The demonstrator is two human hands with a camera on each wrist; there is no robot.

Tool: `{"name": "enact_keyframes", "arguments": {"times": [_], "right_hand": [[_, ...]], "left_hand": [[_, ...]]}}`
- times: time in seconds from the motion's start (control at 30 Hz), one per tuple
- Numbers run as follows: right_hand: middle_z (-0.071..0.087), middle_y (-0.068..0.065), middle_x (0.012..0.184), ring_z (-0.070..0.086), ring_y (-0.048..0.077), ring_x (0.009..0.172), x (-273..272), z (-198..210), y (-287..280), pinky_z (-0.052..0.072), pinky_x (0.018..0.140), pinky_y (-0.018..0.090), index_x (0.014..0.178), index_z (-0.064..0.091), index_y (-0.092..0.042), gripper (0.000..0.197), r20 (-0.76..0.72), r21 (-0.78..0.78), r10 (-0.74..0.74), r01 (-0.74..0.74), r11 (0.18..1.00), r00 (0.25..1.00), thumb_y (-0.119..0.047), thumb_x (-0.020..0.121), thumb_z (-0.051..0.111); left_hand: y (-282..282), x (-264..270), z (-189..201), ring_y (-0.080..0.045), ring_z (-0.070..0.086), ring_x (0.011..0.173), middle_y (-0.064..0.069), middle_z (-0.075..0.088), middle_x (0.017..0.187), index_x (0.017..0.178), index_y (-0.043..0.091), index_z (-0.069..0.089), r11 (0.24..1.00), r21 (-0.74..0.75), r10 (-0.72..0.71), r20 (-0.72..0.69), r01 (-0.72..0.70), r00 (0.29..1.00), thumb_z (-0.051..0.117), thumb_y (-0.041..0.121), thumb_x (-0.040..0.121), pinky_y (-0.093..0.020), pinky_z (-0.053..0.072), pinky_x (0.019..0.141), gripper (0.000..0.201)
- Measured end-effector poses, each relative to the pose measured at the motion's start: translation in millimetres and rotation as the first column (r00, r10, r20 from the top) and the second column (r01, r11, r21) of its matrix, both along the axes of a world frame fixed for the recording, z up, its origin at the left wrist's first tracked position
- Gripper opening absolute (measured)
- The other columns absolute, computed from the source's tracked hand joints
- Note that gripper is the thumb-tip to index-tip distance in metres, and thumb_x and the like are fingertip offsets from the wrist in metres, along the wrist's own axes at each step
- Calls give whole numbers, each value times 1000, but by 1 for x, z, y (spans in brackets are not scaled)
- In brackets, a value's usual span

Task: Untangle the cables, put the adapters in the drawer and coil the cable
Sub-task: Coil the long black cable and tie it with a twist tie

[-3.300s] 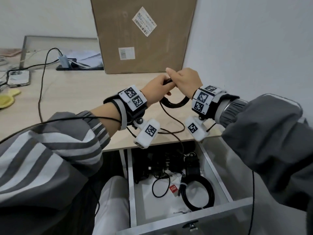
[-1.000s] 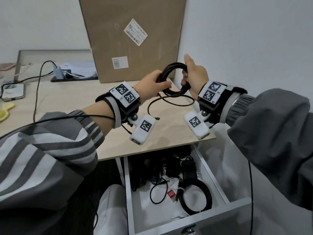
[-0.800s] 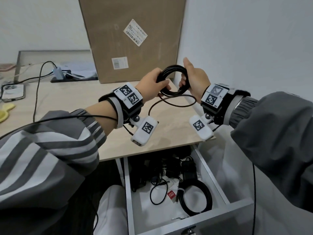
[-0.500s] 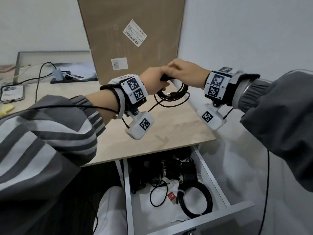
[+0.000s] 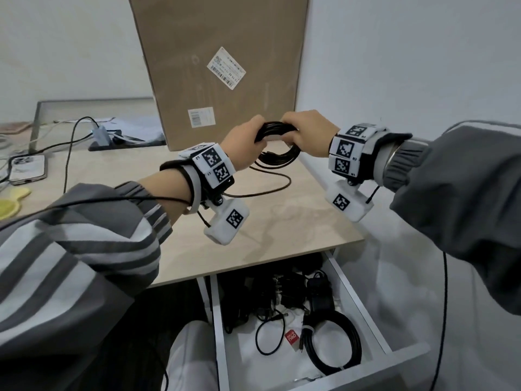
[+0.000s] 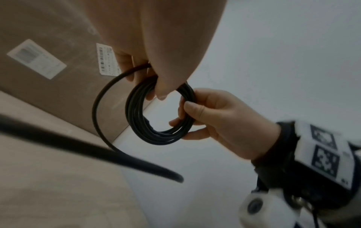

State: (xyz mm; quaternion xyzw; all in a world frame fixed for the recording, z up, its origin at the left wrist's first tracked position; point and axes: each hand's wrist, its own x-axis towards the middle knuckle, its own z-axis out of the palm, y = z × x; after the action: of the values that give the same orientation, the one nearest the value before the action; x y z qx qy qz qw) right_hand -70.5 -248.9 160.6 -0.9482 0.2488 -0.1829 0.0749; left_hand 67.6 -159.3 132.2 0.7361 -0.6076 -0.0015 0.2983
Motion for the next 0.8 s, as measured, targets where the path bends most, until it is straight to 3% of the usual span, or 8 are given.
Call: {"name": "enact_keyframes", "arguments": {"times": [0.1,0.23,0.4,0.47,0.53,0.63,0.7,0.8], "right_hand": [[67,14,88,64,29,79,0,-15,-3,56,77,42,99,59,-11,8,210,227,-35,-14,974,977,-10,94,52],[66,12,87,69,24,88,0,-29,-2,60,73,37,102,59,-9,10,440,505,-143,-113,856,887,-9,94,53],[63,9,83,69,19,87,4,-46,2,59,76,38,97,57,-8,9,643,652,-258,-338,679,721,-8,98,48],[62,8,80,69,21,88,7,-51,5,59,78,39,93,57,-8,11,670,686,-313,-402,607,673,-8,99,47],[63,6,80,68,21,89,9,-54,8,58,78,38,91,56,-8,13,667,706,-330,-426,566,668,-9,100,45],[64,8,88,67,21,92,7,-54,9,57,84,36,99,52,-7,10,612,744,-286,-413,525,737,-12,101,44],[65,7,99,65,21,102,1,-49,7,55,89,35,105,52,-8,11,477,760,-223,-272,590,850,-16,100,48],[62,17,115,59,28,110,-6,-36,3,48,91,40,107,51,-14,19,236,541,-146,-5,841,961,-19,92,61]], "left_hand": [[3,6,-9,-24,57,91,-7,59,107,126,9,41,1000,-25,-18,-128,15,992,56,16,91,-31,42,74,38],[0,11,-20,-15,51,87,0,54,102,128,11,41,996,-90,-24,-319,-6,947,57,22,92,-25,37,76,41],[-4,5,-24,-7,48,79,7,47,91,124,12,41,982,-179,-40,-521,-63,852,51,30,97,-23,41,75,34],[-6,2,-24,-14,53,86,4,51,94,123,15,40,977,-194,-45,-593,-89,804,50,33,95,-33,47,87,34],[-7,2,-23,-23,58,91,-1,56,90,117,15,43,973,-206,-53,-639,-104,768,49,31,94,-45,48,95,29],[-6,2,-18,-22,58,83,-1,54,80,109,12,42,977,-172,-9,-621,-125,784,43,23,99,-49,49,93,15],[-4,2,-15,-27,60,84,-5,56,84,108,11,41,982,-141,37,-518,-128,855,41,22,100,-47,50,88,14],[-2,1,-8,-34,62,88,-17,61,95,115,3,43,993,-50,85,-279,-103,956,42,21,100,-46,50,80,24]]}}
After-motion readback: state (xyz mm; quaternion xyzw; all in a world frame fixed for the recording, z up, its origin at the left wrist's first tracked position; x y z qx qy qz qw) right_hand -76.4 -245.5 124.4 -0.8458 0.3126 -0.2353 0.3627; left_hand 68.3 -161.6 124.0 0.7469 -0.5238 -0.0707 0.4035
